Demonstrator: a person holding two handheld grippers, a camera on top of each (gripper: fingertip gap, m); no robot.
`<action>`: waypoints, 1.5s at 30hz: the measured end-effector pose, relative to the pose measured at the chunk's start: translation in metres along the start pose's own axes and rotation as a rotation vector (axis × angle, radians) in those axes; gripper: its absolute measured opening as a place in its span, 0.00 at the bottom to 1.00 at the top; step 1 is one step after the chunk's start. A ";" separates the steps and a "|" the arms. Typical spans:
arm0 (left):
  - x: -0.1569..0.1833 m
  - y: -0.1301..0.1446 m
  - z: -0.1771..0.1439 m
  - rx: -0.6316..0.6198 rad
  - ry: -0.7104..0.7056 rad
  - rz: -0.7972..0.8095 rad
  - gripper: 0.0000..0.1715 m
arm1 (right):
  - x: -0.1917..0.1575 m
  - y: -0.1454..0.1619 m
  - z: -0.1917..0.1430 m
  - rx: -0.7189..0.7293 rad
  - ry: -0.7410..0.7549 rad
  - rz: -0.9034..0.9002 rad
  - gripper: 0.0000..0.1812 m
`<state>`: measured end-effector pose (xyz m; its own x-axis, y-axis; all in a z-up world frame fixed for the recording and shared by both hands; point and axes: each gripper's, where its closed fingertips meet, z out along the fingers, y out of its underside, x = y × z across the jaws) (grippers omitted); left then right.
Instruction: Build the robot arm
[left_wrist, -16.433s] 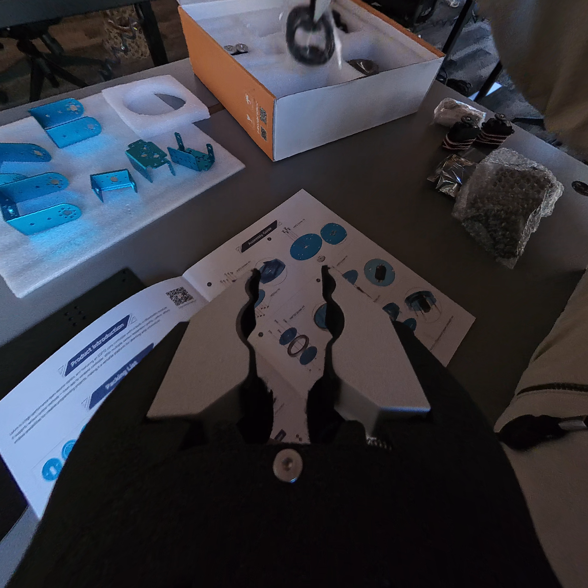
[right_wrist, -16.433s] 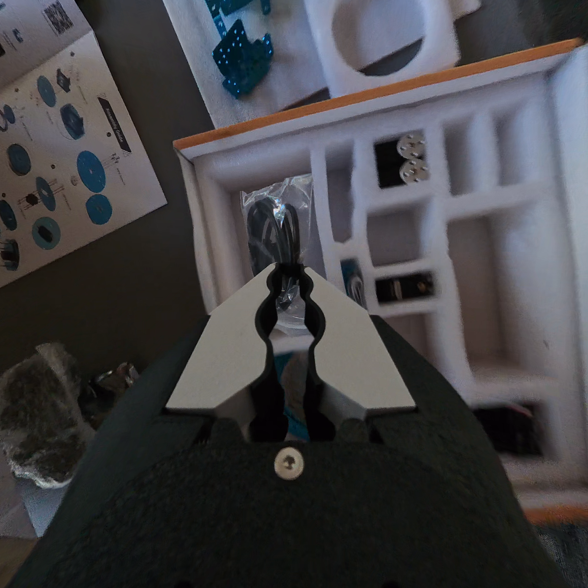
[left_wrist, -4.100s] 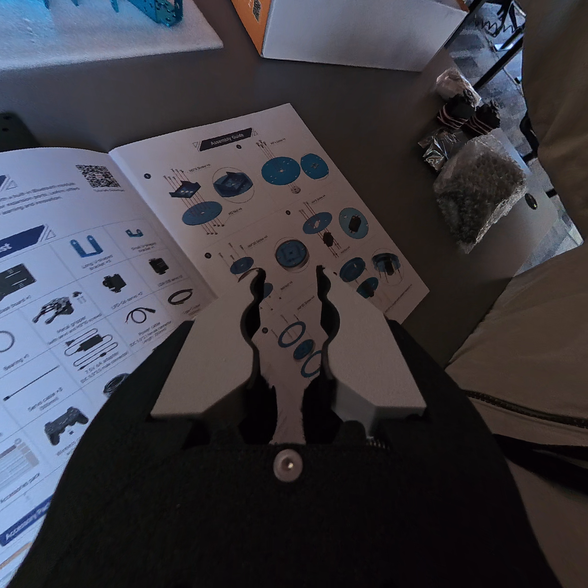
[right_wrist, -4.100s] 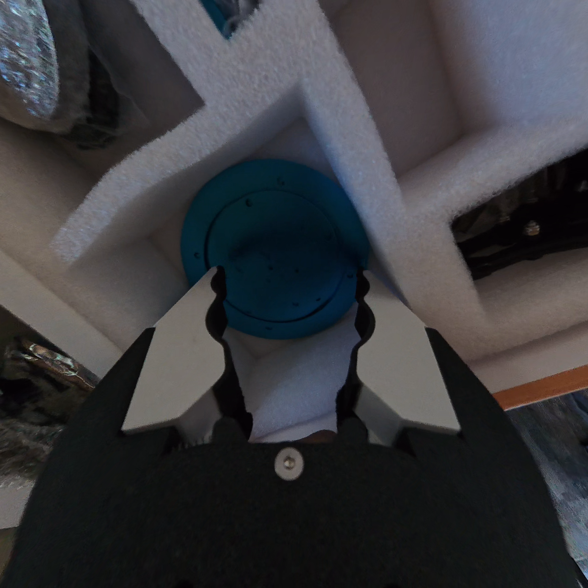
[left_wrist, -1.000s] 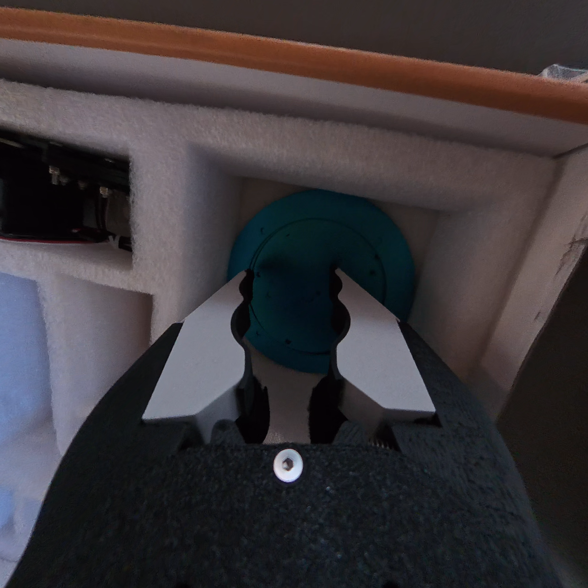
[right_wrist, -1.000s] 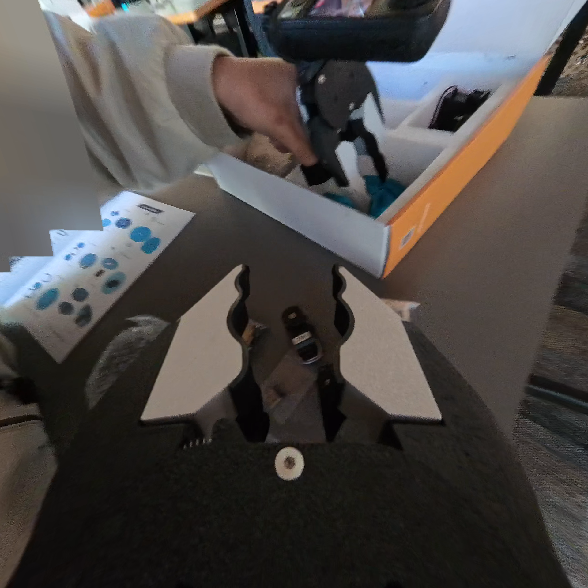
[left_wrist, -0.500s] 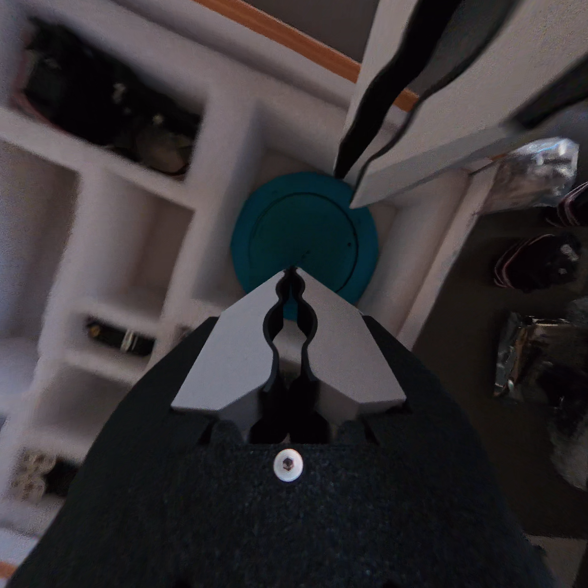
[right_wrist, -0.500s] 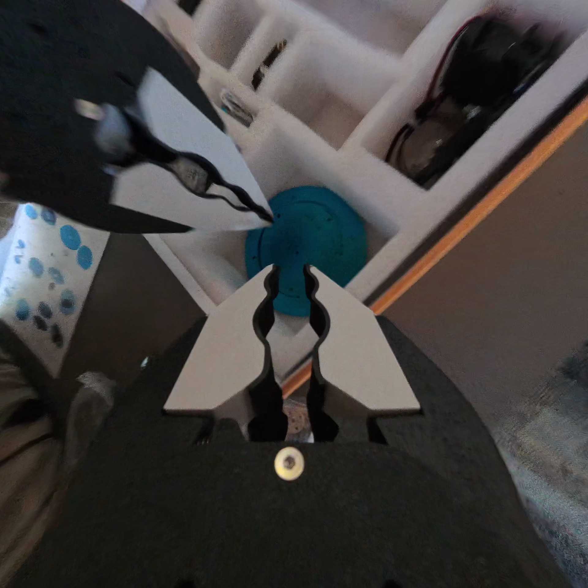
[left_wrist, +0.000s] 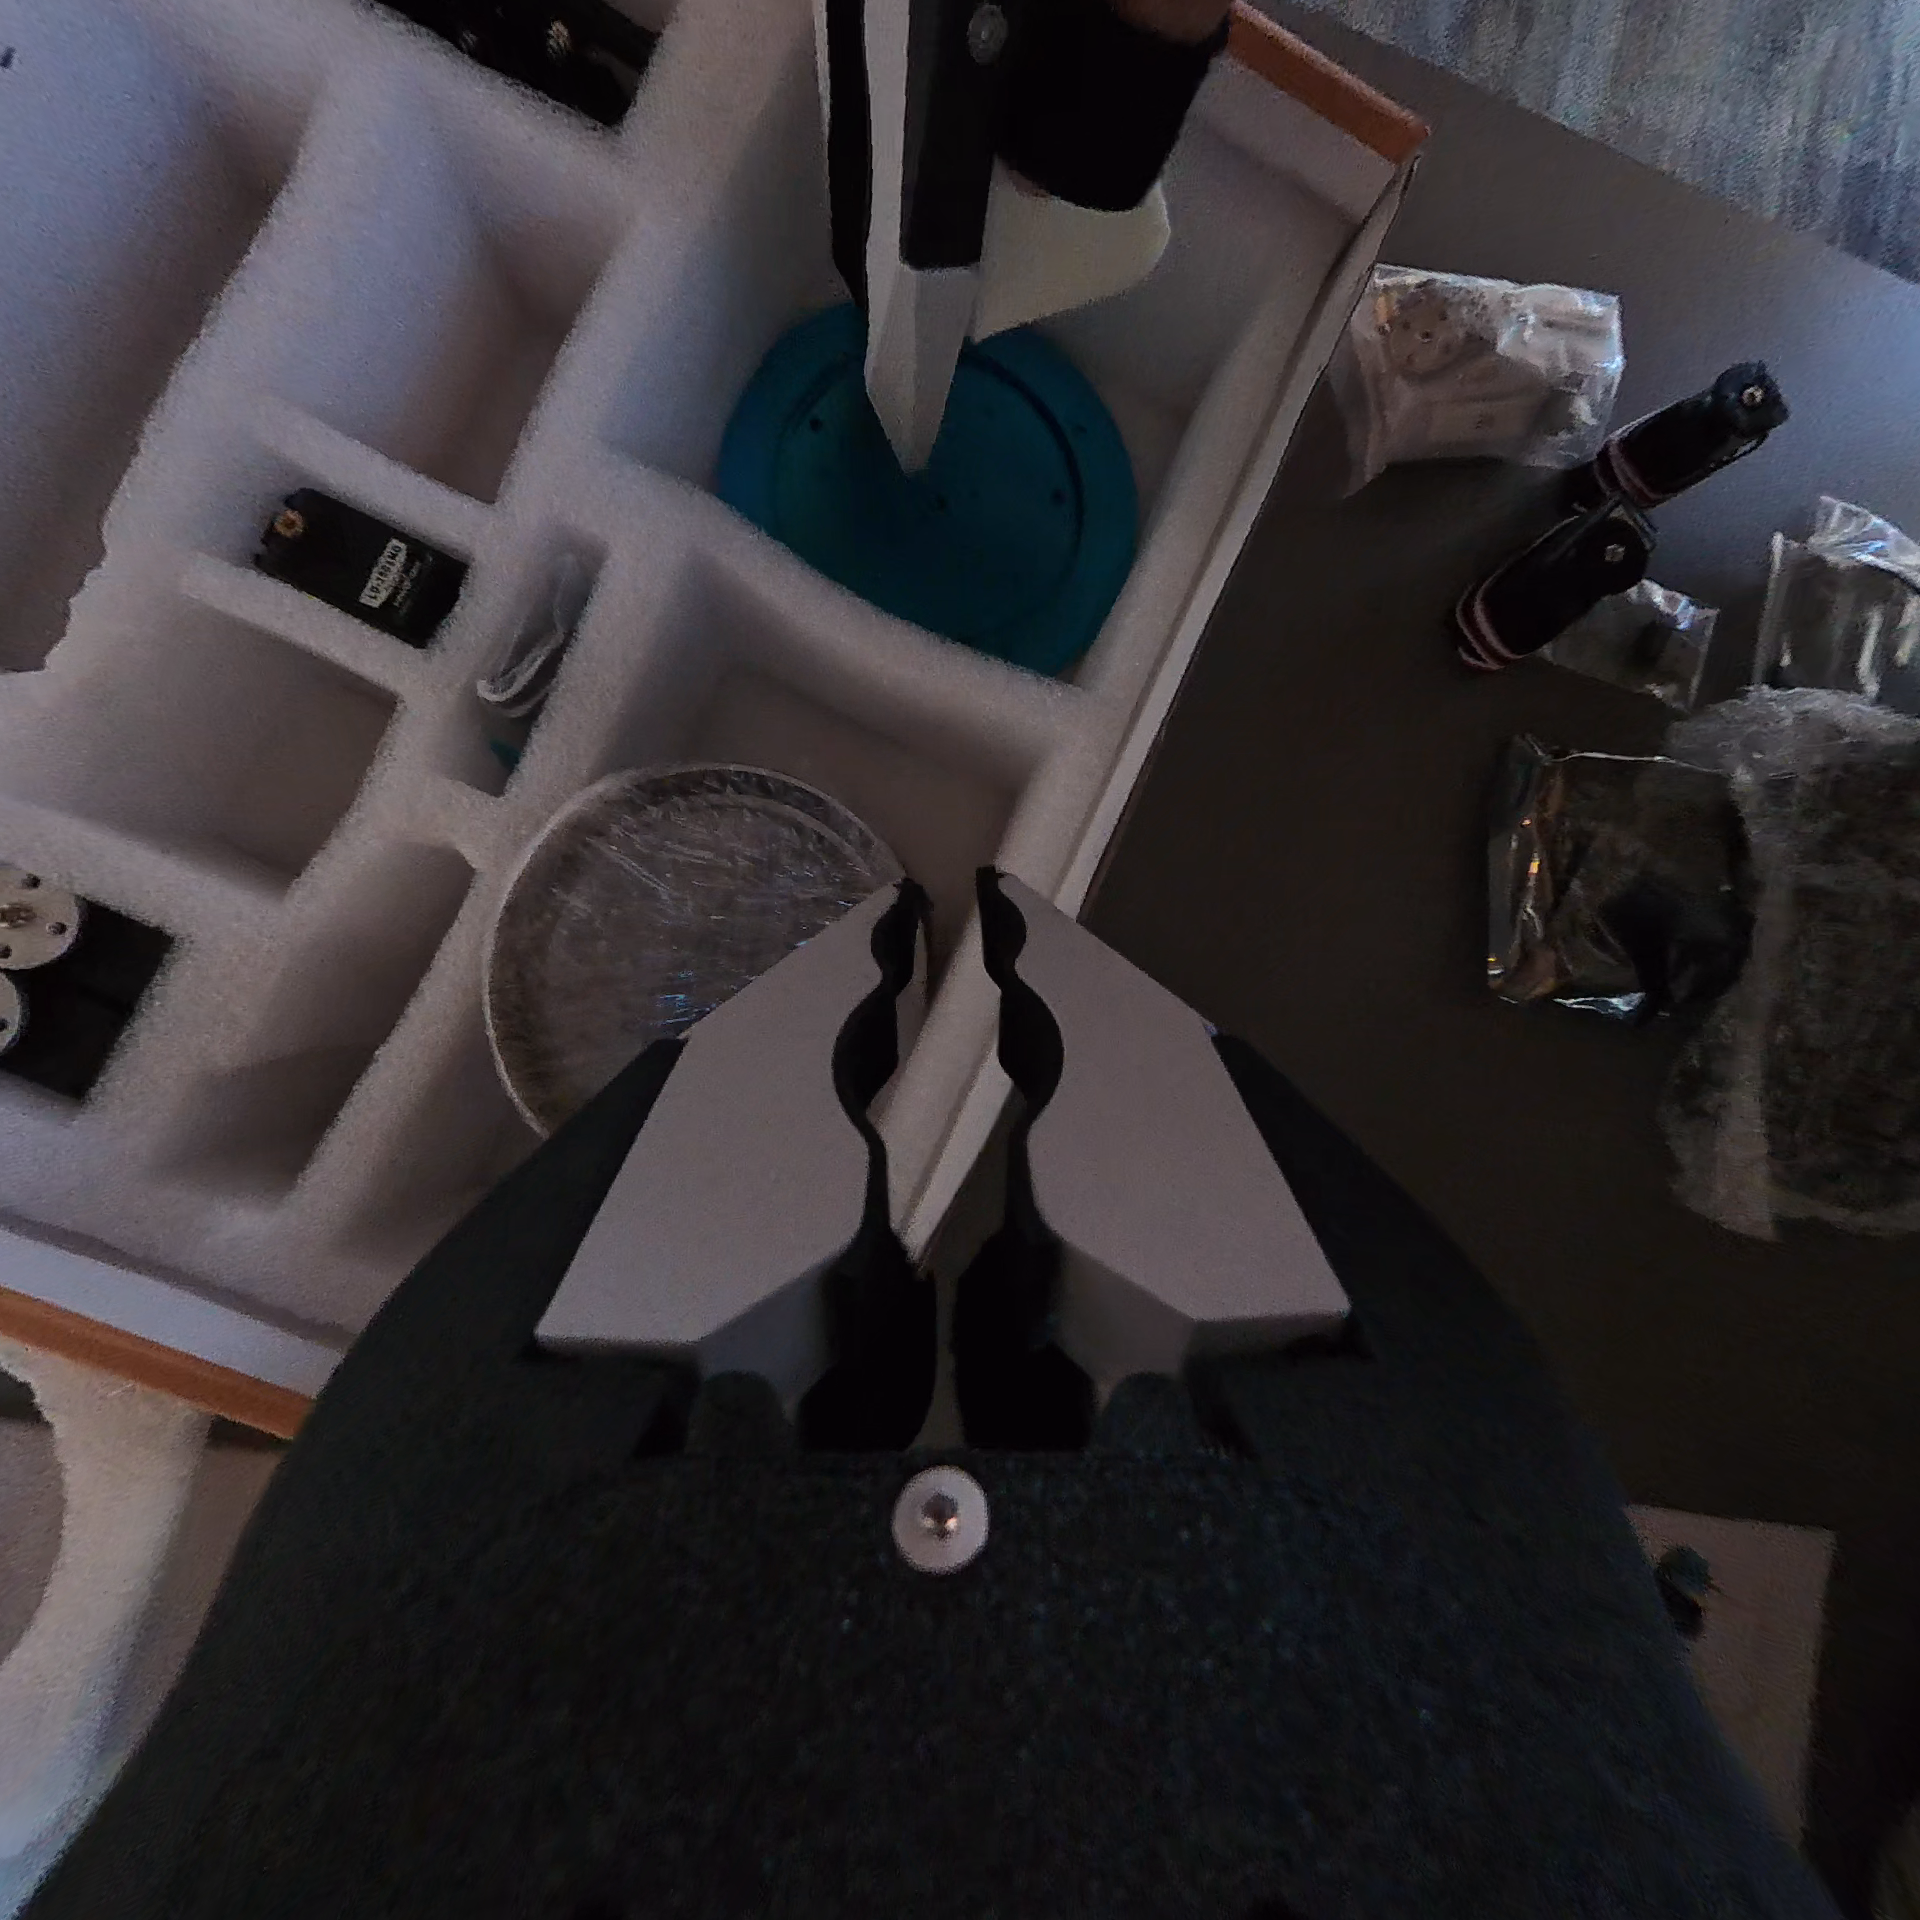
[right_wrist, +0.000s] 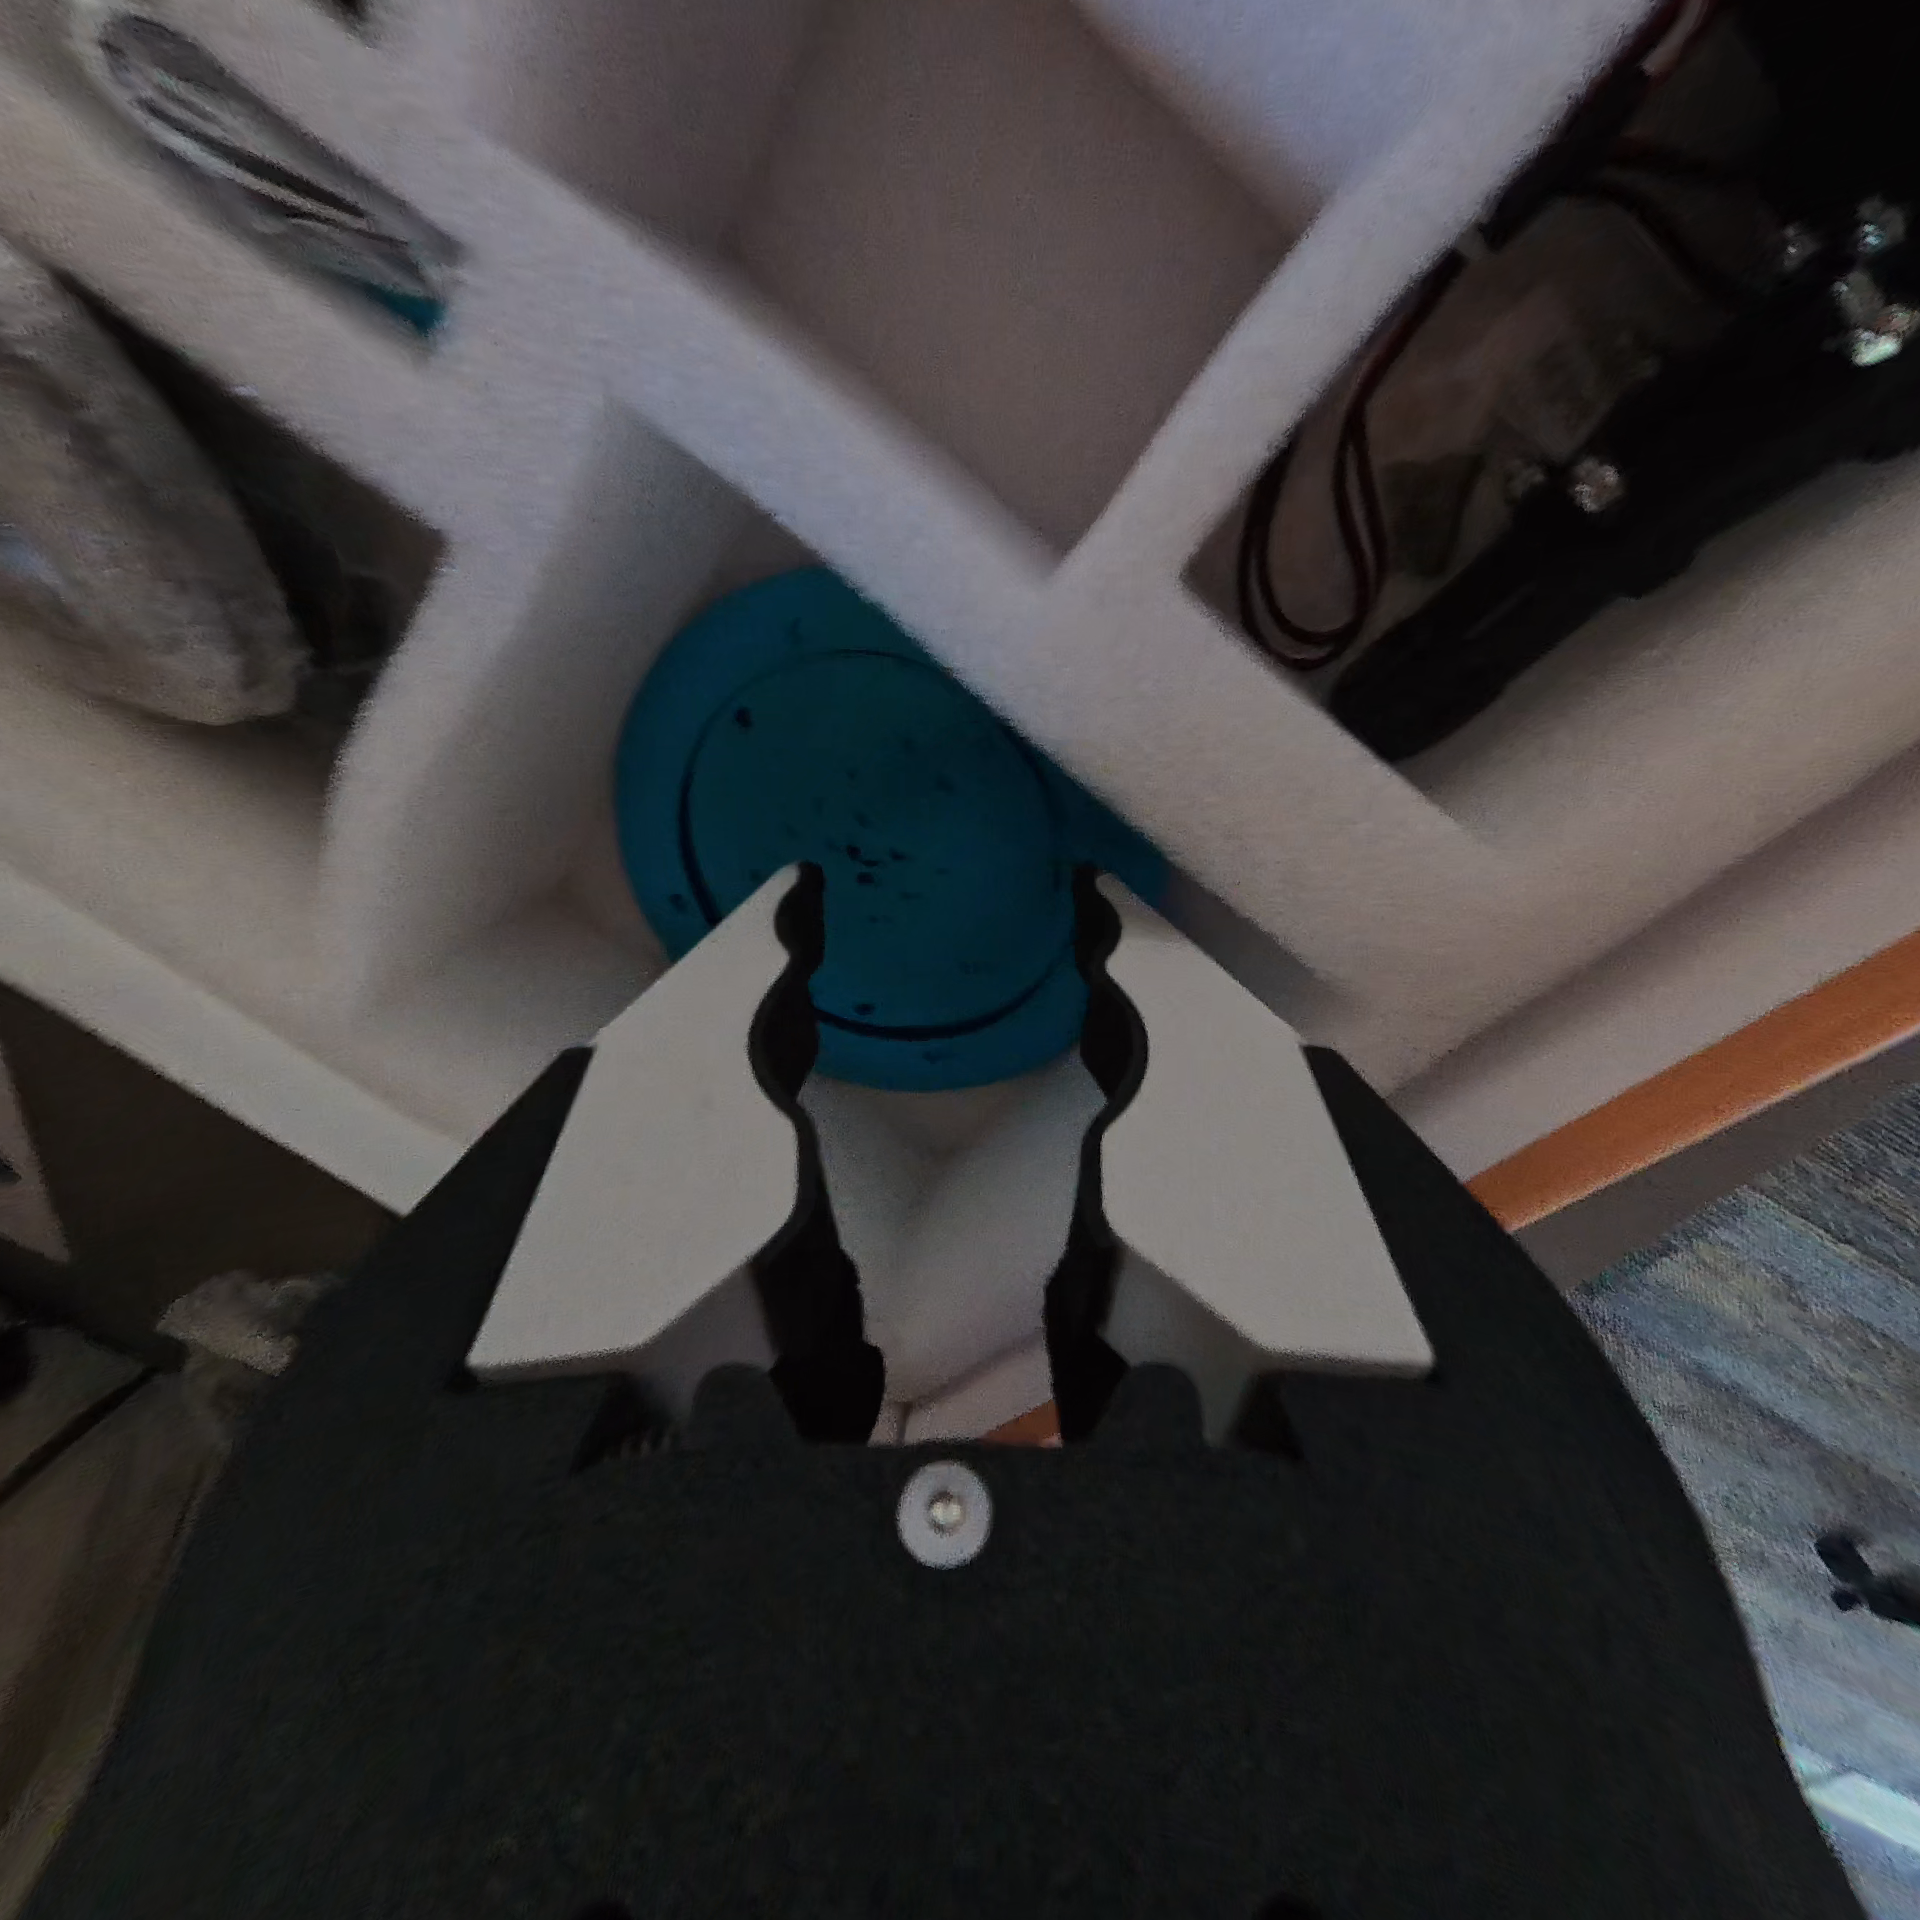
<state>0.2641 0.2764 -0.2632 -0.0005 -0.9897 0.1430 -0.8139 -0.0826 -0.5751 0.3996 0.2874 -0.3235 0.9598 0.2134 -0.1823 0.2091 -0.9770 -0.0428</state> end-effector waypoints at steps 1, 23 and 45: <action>-0.001 0.001 0.002 0.006 -0.014 0.015 0.06 | 0.002 0.000 0.002 -0.007 0.000 0.003 0.25; -0.005 0.040 -0.028 0.042 0.007 0.157 0.23 | 0.003 0.006 0.008 0.038 0.085 -0.051 0.22; 0.001 0.072 -0.023 0.029 -0.103 0.292 0.04 | -0.006 0.012 0.013 -0.003 0.110 0.022 0.23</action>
<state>0.1922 0.2717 -0.2855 -0.1715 -0.9787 -0.1132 -0.7714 0.2049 -0.6025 0.3937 0.2748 -0.3355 0.9788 0.1909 -0.0747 0.1886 -0.9814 -0.0373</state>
